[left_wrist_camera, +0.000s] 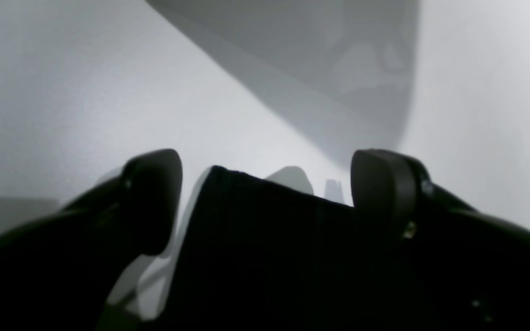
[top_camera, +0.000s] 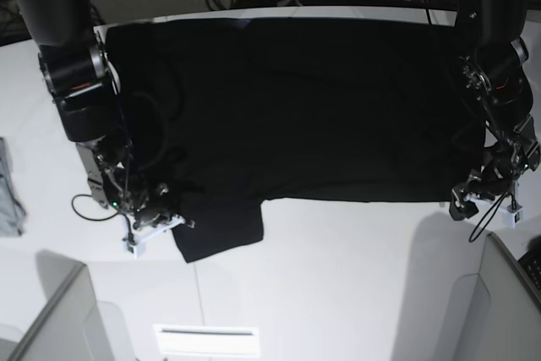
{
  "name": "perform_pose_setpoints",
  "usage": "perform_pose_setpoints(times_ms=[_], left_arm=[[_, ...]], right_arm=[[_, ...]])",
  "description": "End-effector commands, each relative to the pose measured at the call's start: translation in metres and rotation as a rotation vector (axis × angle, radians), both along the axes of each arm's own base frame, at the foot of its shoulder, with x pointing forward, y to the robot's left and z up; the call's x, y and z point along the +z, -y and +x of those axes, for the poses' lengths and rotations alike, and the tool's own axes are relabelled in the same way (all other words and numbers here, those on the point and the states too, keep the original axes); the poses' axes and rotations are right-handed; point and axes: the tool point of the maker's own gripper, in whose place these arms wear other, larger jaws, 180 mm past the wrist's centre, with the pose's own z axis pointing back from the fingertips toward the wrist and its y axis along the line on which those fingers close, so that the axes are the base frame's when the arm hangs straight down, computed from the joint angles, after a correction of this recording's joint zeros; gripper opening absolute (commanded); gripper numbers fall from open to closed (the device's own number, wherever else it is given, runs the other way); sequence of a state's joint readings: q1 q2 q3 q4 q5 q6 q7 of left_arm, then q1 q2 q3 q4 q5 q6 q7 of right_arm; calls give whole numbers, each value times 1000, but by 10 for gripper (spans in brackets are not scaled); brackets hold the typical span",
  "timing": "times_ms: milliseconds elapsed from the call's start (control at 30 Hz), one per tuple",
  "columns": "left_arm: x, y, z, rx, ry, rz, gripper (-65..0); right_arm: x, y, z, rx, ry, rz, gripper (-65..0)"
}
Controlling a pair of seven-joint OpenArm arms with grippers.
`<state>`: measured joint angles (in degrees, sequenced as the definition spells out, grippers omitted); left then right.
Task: Fold the T-shirt properly
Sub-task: 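Move the left gripper down to the shirt's opposite side edge and grasp, then lift the shirt by both side edges and fold it over toward the collar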
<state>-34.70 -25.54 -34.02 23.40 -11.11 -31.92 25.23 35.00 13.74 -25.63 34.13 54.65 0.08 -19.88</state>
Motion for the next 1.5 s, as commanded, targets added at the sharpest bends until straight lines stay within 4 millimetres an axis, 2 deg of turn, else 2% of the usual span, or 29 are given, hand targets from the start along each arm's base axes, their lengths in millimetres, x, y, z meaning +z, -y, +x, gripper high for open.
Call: perform_pose_setpoints(times_ms=[0,133,267,367,633,700,800,967,1067,1167,1267,1300,1400,1467], left_arm=[[11,-8,5,4,21,14,-173],[9,-8,3,3,17,15,-369],[-3,1,-2,-89,-62,103,-523],[-5,1,-3,-102,-74,116,-645],[0,-1,0,-110,-70,134,-650],[12,-5,6,-120,-45,168,-650],[19,-10,0,-136,-45,219,-650],[41,-18,-3,-160,-31,311,-650],[39,-17,-8,-170,-38,329,-650],[37,-17,-10,-176,-38,324,-650],[32,-8,-16,-235,-31,305,-650],[36,-6,-15,-235,-12,298,-650],[36,-2,-23,-241,-12,276,-650],[44,1,-24,-249,8,276,-650]], right_arm=[[13,6,11,-1,24,-12,-650],[13,5,11,0,25,-11,-650],[13,5,11,0,25,-11,-650],[13,6,11,0,25,-13,-650],[15,7,12,-7,35,-10,-650],[16,7,13,-10,41,-9,-650],[26,1,18,-1,101,-3,-650],[46,0,22,22,177,-6,-650],[53,-6,22,39,198,2,-650],[58,1,22,40,211,-8,-650],[62,-3,21,52,226,-3,-650],[65,-3,21,51,233,2,-650],[68,15,17,0,250,20,-650],[70,22,15,-17,257,26,-650]])
